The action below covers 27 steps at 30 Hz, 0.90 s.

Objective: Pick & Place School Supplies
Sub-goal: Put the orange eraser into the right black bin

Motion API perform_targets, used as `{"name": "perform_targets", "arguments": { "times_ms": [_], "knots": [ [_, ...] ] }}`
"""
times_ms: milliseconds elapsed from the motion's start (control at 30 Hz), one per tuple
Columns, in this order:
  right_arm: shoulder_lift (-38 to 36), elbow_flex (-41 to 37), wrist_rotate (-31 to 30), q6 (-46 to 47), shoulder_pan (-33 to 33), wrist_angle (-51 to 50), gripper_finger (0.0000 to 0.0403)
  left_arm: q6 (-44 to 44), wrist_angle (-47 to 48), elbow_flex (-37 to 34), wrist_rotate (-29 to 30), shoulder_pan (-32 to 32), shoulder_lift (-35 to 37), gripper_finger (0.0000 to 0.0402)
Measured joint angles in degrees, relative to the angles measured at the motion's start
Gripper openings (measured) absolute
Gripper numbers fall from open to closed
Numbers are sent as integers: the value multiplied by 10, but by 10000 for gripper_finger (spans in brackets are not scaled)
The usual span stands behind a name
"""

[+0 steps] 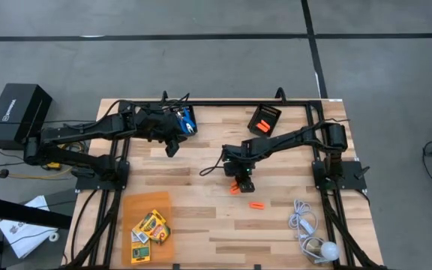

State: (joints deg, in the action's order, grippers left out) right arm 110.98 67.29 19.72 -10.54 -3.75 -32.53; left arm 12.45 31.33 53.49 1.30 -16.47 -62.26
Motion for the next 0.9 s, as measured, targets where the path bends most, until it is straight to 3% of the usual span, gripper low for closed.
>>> {"name": "perform_targets", "arguments": {
  "times_ms": [67,133,600,900],
  "knots": [
    [0,0,1,-5,0,4,47,0,0,0,0,0,0,139],
    [0,0,3,-8,-1,5,21,0,0,0,0,0,0,139],
    [-15,21,-10,5,-35,-25,15,0,-1,0,10,0,0,136],
    [-79,45,-71,1,-134,-101,15,-2,-2,-1,31,0,0,134]
  ]
}}
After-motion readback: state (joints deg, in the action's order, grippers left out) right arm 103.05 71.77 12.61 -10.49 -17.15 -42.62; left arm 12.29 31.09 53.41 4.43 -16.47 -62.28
